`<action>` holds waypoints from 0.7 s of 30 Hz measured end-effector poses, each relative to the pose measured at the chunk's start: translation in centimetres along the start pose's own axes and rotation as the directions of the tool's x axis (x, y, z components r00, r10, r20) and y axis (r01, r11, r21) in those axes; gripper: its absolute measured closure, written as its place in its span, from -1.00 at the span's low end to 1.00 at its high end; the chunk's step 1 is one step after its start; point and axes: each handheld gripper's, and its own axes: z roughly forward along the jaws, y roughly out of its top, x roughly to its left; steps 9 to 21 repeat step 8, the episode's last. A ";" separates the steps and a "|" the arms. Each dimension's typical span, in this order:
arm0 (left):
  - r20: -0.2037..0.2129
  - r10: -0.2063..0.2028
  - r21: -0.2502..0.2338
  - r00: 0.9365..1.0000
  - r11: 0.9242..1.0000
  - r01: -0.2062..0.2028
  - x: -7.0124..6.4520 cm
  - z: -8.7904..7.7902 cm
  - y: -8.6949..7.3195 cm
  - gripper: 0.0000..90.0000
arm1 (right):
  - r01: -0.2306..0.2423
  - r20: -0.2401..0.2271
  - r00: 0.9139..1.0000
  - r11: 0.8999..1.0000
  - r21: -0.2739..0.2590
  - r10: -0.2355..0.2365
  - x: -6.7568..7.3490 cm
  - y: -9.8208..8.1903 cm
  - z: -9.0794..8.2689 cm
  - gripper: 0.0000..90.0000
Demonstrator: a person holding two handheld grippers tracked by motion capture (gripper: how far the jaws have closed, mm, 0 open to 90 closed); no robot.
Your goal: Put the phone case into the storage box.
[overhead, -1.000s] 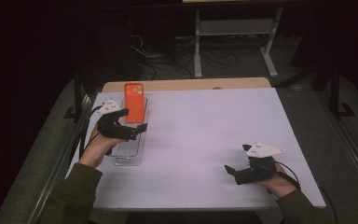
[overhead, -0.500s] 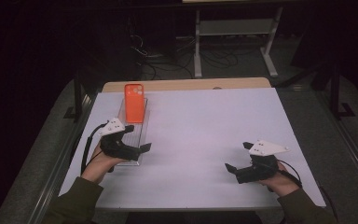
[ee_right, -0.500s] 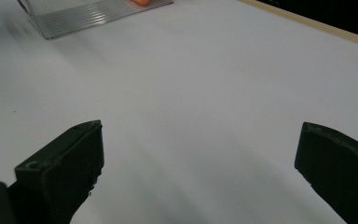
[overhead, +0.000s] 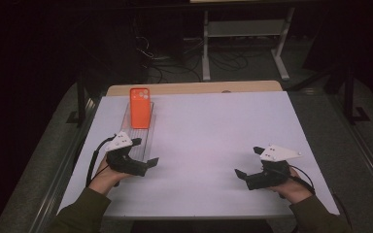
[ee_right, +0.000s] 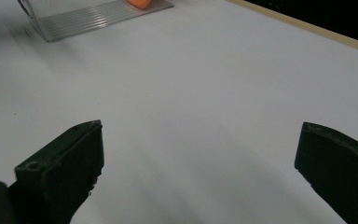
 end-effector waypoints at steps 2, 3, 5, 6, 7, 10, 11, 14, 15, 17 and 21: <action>-0.001 0.002 -0.001 1.000 1.000 -0.002 0.0 0.0 0.0 -1.00 | 0.000 0.000 1.000 1.000 -0.001 0.000 0.0 0.0 0.0 -0.99; 0.000 -0.002 -0.003 1.000 1.000 0.002 0.0 0.0 0.0 -1.00 | 0.000 -0.001 1.000 1.000 -0.001 0.000 0.0 0.0 0.0 -0.99; 0.002 -0.001 -0.004 1.000 1.000 0.001 0.0 -0.1 0.0 -1.00 | 0.000 0.000 1.000 1.000 -0.001 0.000 0.0 0.1 0.0 -0.99; 0.003 0.000 -0.003 1.000 1.000 0.000 0.0 -0.1 0.0 -1.00 | -0.002 0.001 1.000 1.000 0.000 0.002 0.0 0.1 0.0 -0.99; 0.003 -0.002 -0.004 1.000 1.000 0.002 0.0 0.0 -0.1 -1.00 | -0.003 0.000 1.000 1.000 -0.001 0.003 0.0 0.1 -0.1 -0.99; 0.002 -0.002 -0.003 1.000 1.000 0.002 0.0 0.0 -0.1 -1.00 | 0.000 0.002 1.000 1.000 -0.002 0.000 0.0 0.1 0.0 -0.99; 0.002 -0.002 -0.003 1.000 1.000 0.002 0.0 0.0 -0.1 -1.00 | 0.000 0.002 1.000 1.000 -0.002 0.000 0.0 0.1 0.0 -0.99; 0.002 -0.002 -0.003 1.000 1.000 0.002 0.0 0.0 -0.1 -1.00 | 0.000 0.002 1.000 1.000 -0.002 0.000 0.0 0.1 0.0 -0.99; 0.002 -0.002 -0.003 1.000 1.000 0.002 0.0 0.0 -0.1 -1.00 | 0.000 0.002 1.000 1.000 -0.002 0.000 0.0 0.1 0.0 -0.99; 0.002 -0.002 -0.003 1.000 1.000 0.002 0.0 0.0 -0.1 -1.00 | 0.000 0.002 1.000 1.000 -0.002 0.000 0.0 0.1 0.0 -0.99; 0.002 -0.002 -0.003 1.000 1.000 0.002 0.0 0.0 -0.1 -1.00 | 0.000 0.002 1.000 1.000 -0.002 0.000 0.0 0.1 0.0 -0.99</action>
